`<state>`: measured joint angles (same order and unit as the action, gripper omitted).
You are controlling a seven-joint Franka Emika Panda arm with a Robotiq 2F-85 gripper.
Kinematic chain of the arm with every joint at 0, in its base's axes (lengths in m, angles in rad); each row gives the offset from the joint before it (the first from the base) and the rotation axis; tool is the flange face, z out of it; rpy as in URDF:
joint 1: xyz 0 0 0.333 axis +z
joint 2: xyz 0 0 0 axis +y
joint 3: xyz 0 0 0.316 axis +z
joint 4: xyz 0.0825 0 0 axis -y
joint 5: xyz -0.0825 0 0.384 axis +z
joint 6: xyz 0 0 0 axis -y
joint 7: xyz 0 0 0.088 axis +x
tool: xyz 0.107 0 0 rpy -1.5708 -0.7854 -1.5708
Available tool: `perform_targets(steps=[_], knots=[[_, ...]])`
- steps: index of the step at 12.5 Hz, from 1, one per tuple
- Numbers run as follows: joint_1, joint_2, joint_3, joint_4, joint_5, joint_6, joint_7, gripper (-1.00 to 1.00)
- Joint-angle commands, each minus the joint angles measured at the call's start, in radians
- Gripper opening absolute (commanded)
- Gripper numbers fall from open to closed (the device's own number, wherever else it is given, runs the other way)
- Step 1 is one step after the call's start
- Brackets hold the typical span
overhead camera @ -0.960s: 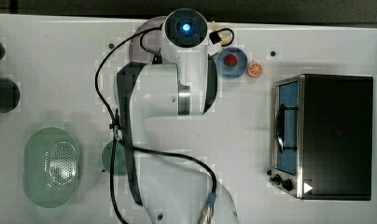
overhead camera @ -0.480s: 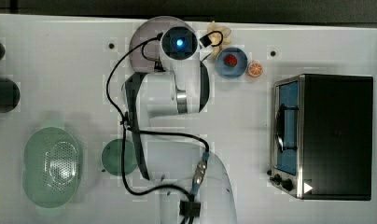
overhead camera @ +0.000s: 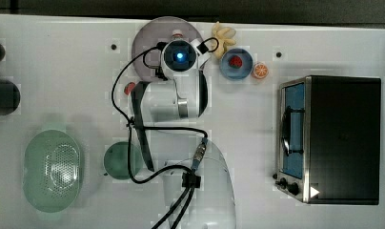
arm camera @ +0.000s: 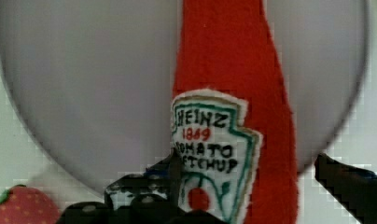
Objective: Pick ketchup from plate and place it on table.
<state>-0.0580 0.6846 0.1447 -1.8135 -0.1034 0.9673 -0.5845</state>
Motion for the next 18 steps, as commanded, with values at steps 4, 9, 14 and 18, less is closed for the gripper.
perform_targets(steps=[4,9,14,18], knots=[[0.006,0.061,-0.007,0.013,-0.003,0.123,-0.042,1.0],[0.007,0.055,-0.008,0.016,-0.003,0.127,-0.041,0.3],[0.004,-0.026,-0.007,0.034,0.001,0.115,-0.013,0.3],[-0.005,-0.22,-0.008,0.035,0.047,-0.12,0.005,0.3]])
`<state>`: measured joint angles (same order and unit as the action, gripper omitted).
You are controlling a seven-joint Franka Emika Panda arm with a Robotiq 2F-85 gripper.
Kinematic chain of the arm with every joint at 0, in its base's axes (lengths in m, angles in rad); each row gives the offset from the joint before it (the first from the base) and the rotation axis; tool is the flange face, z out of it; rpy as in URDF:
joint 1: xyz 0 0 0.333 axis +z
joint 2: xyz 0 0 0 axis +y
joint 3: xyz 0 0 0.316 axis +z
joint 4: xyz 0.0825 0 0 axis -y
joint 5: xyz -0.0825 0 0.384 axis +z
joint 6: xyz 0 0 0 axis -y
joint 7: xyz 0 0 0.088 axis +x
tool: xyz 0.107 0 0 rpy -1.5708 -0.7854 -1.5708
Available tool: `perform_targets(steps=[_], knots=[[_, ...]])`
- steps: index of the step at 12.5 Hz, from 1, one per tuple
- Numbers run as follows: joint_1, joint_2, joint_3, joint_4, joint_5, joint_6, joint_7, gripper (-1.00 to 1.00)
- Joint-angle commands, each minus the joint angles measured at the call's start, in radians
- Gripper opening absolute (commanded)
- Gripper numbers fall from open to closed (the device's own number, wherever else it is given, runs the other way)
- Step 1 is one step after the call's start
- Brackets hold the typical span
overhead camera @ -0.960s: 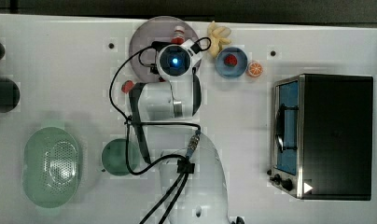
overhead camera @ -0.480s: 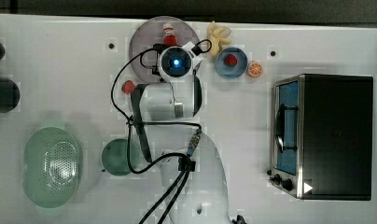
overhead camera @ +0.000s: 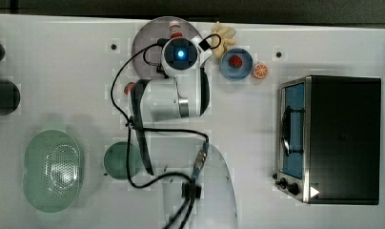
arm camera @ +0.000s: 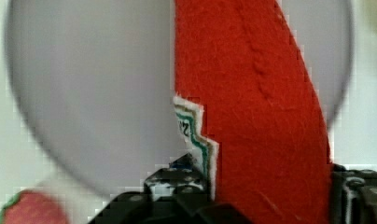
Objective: Pick ketchup from plate and place it on table.
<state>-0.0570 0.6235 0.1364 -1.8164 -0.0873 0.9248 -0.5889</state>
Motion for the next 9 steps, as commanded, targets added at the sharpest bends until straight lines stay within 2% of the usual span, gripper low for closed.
perform_targets(steps=[1,5,9], knots=[[-0.008,-0.213,-0.002,0.034,0.041,-0.149,0.01,0.3],[-0.04,-0.427,-0.013,-0.062,0.058,-0.342,0.027,0.3],[-0.061,-0.615,-0.048,-0.294,0.088,-0.34,0.032,0.3]])
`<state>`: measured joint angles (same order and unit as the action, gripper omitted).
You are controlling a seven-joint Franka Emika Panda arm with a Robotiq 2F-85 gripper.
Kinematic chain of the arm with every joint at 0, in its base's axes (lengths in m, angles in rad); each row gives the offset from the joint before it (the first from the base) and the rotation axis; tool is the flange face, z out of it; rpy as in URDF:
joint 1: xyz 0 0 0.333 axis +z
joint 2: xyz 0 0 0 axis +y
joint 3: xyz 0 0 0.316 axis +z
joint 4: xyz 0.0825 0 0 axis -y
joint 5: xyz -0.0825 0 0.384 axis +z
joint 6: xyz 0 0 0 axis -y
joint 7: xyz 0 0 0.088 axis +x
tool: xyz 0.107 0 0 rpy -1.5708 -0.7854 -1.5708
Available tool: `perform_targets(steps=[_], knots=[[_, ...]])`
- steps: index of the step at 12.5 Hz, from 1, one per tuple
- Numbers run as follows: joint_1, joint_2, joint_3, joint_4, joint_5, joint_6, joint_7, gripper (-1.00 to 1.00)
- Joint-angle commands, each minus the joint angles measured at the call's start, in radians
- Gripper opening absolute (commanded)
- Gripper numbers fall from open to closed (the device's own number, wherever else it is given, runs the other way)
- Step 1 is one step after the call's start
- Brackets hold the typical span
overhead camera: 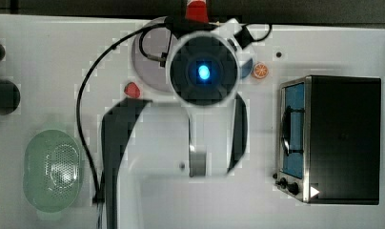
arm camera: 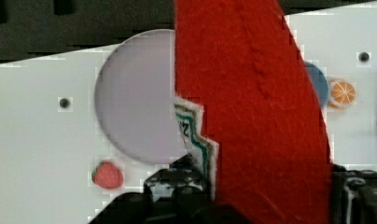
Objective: Pick ketchup from plate and place it on table.
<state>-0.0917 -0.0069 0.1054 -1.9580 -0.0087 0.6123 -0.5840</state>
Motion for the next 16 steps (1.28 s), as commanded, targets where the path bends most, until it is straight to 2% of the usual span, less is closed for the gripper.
perform_targets(steps=[1,4,7,13,14,16], knots=[[-0.027,-0.022,-0.029,-0.213,0.009,-0.02,0.043,0.3],[-0.027,-0.073,-0.05,-0.363,0.009,0.014,0.12,0.3],[-0.025,-0.019,-0.046,-0.457,0.009,0.172,0.163,0.3],[-0.024,0.195,-0.046,-0.472,0.009,0.411,0.164,0.3],[-0.024,0.215,-0.046,-0.475,0.009,0.444,0.164,0.36],[-0.023,0.226,-0.044,-0.485,0.009,0.462,0.164,0.78]])
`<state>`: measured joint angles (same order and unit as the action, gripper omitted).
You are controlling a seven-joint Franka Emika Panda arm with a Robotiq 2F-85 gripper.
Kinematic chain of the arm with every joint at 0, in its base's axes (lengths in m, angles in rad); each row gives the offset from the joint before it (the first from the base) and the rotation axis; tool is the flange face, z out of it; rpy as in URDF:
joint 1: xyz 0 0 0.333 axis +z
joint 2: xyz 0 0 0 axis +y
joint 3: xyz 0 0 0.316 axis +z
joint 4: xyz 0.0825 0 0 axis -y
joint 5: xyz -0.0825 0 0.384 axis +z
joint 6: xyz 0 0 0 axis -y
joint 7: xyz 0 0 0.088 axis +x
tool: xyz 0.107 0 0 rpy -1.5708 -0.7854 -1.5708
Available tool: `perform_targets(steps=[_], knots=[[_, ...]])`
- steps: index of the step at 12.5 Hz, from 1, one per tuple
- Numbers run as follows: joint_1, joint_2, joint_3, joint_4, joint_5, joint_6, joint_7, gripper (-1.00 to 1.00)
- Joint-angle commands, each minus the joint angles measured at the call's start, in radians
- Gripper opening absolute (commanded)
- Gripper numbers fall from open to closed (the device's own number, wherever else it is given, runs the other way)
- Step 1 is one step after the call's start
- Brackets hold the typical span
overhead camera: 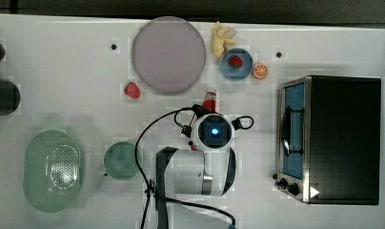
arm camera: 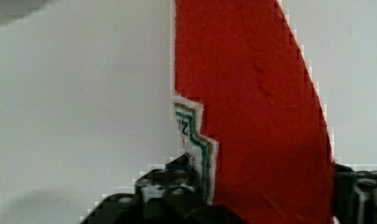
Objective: Pick ketchup from plate and place it on table.
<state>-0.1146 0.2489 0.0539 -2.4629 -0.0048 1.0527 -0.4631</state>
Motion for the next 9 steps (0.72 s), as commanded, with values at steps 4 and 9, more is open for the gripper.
perform_targets(steps=[4,9], knots=[[0.0,-0.101,0.023,0.054,0.007,-0.038,0.065,1.0],[0.001,-0.299,0.053,0.25,0.011,-0.407,0.335,1.0]])
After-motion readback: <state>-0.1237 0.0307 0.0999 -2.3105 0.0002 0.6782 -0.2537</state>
